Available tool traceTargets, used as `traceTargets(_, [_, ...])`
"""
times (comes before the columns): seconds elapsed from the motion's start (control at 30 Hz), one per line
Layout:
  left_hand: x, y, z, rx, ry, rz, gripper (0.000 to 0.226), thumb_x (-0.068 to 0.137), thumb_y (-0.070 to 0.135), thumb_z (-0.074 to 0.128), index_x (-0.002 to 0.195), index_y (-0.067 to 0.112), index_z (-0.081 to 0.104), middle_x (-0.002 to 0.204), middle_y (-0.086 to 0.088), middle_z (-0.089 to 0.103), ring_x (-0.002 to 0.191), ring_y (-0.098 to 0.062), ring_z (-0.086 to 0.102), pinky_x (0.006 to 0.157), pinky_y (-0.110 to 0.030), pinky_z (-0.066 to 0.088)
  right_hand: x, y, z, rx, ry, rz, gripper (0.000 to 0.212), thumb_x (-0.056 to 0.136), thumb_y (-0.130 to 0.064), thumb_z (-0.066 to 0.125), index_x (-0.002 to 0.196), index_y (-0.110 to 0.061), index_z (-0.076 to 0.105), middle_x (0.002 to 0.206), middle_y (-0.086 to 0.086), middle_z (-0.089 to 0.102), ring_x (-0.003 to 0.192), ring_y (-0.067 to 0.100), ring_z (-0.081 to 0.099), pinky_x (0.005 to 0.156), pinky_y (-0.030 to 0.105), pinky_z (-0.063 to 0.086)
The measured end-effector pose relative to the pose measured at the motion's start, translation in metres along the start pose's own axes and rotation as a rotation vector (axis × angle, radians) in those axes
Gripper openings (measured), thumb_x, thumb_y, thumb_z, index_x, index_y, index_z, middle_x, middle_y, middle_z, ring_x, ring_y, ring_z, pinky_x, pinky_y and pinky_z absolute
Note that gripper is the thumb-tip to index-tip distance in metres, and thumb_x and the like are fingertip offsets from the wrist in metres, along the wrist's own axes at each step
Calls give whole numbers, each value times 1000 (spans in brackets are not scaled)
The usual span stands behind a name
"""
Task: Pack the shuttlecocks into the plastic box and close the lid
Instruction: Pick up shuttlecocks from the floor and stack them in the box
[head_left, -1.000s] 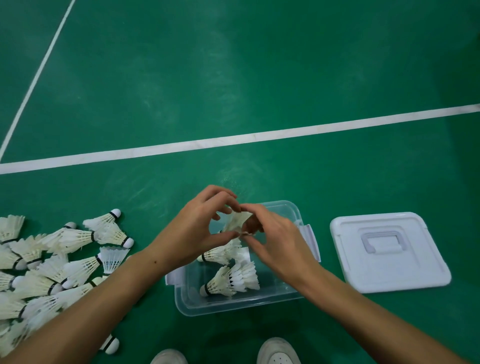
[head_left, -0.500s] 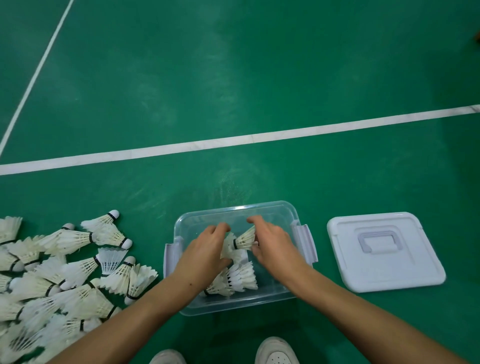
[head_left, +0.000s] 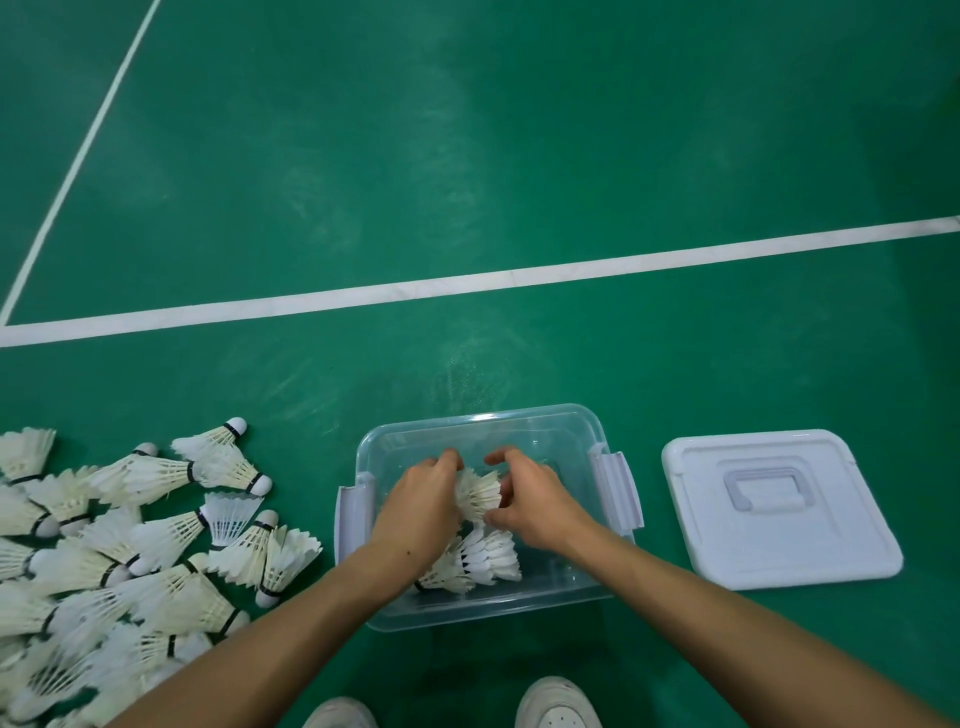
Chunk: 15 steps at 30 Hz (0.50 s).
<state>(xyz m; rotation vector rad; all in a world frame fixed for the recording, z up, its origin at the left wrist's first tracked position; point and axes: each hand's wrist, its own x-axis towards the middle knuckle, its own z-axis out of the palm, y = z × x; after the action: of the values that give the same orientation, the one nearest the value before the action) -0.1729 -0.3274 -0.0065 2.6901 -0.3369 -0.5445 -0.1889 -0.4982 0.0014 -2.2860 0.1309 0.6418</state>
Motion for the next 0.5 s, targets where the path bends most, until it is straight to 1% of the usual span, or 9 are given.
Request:
traceTargets(0.1, [-14, 10, -18, -45, 29, 58, 62, 88, 20, 82, 142, 20, 51, 138, -3, 61, 120, -22, 61, 96, -34, 54, -14, -4, -14, -21, 6, -25, 72, 90, -20, 82, 151, -20, 42, 101, -7, 66, 93, 8, 64, 82, 24, 53])
traceTargets(0.17, [-28, 15, -40, -133, 101, 102, 59, 88, 28, 83, 140, 23, 55, 136, 2, 63, 118, -15, 62, 99, -33, 54, -29, -10, -28, -51, 41, -54, 67, 93, -27, 80, 150, -22, 45, 108, -10, 66, 98, 7, 64, 87, 24, 53])
traceTargets(0.23, [-42, 15, -67, -282, 182, 132, 52, 86, 34, 86, 131, 24, 62, 125, 8, 68, 105, -6, 65, 90, -29, 58, -43, -19, -45, -107, 100, -106, 60, 94, -33, 78, 146, -25, 50, 108, -12, 67, 95, 5, 64, 85, 24, 54])
traceTargets(0.27, [-47, 13, -80, -357, 208, 137, 50, 85, 35, 87, 127, 24, 64, 119, 11, 69, 100, -3, 66, 84, -27, 60, -48, -27, -53, -124, 134, -135, 56, 94, -35, 77, 143, -26, 53, 106, -13, 68, 93, 4, 65, 86, 27, 56])
traceTargets(0.3, [-52, 8, -92, -423, 234, 138, 49, 83, 36, 88, 124, 24, 65, 115, 13, 70, 98, -3, 67, 80, -25, 60, -51, -35, -59, -123, 165, -168, 52, 93, -36, 77, 140, -27, 55, 104, -14, 69, 92, 4, 67, 86, 31, 58])
traceTargets(0.33, [-57, 2, -102, -473, 259, 137, 50, 81, 35, 89, 124, 24, 65, 114, 15, 71, 100, -3, 68, 79, -25, 60, -51, -45, -64, -107, 189, -202, 49, 93, -36, 77, 137, -27, 57, 102, -14, 70, 91, 3, 68, 87, 35, 59])
traceTargets(0.4, [-67, -14, -119, -517, 300, 129, 55, 81, 35, 90, 127, 26, 63, 118, 15, 70, 104, -4, 68, 82, -26, 61, -47, -70, -66, -64, 206, -269, 46, 92, -33, 77, 134, -27, 58, 98, -14, 72, 88, 3, 70, 86, 38, 61])
traceTargets(0.5, [-85, -51, -136, -505, 355, 93, 61, 80, 38, 90, 132, 29, 60, 122, 16, 68, 107, -4, 67, 86, -29, 61, -33, -116, -51, -22, 192, -383, 48, 94, -31, 76, 136, -25, 56, 101, -11, 72, 90, 5, 72, 86, 40, 61])
